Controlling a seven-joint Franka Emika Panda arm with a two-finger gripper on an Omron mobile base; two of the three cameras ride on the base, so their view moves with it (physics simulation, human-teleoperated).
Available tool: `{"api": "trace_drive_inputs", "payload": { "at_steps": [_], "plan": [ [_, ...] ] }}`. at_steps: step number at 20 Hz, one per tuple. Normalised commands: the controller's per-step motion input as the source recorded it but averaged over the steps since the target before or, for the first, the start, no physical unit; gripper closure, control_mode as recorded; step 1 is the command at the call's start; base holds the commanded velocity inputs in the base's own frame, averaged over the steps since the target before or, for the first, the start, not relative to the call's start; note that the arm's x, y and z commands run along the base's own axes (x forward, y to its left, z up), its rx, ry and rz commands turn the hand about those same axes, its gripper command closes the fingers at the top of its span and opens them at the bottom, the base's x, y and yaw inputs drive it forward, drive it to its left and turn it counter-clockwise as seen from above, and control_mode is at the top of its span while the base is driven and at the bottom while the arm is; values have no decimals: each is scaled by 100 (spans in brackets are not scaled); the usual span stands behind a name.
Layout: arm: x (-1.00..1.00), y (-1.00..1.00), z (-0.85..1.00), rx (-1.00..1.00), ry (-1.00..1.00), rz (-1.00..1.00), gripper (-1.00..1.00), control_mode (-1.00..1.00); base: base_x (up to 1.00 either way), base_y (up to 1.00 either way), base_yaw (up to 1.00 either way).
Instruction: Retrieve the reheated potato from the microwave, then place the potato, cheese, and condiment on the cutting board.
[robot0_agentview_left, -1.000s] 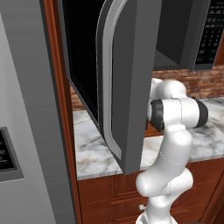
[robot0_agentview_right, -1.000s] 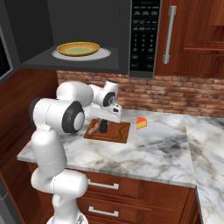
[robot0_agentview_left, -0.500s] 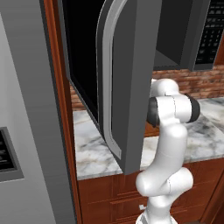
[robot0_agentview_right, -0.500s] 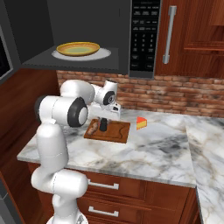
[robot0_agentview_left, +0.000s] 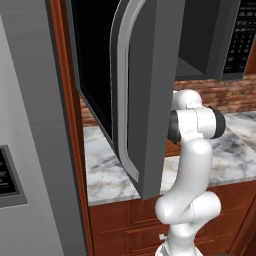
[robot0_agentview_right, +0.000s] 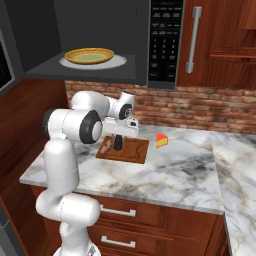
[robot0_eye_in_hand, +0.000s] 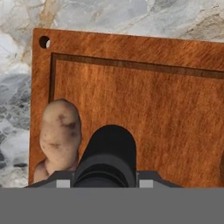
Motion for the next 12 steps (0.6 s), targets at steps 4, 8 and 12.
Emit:
{"api": "trace_drive_inputs", "payload": {
  "at_steps": [4,8,12],
  "plan": [
    [1,0,-20,0,0,4,100,-100,0,0,0],
    [-2,0,-18,0,0,2,-100,-100,0,0,0],
    [-11,0,-16,0,0,0,-100,-100,0,0,0]
  ]
}}
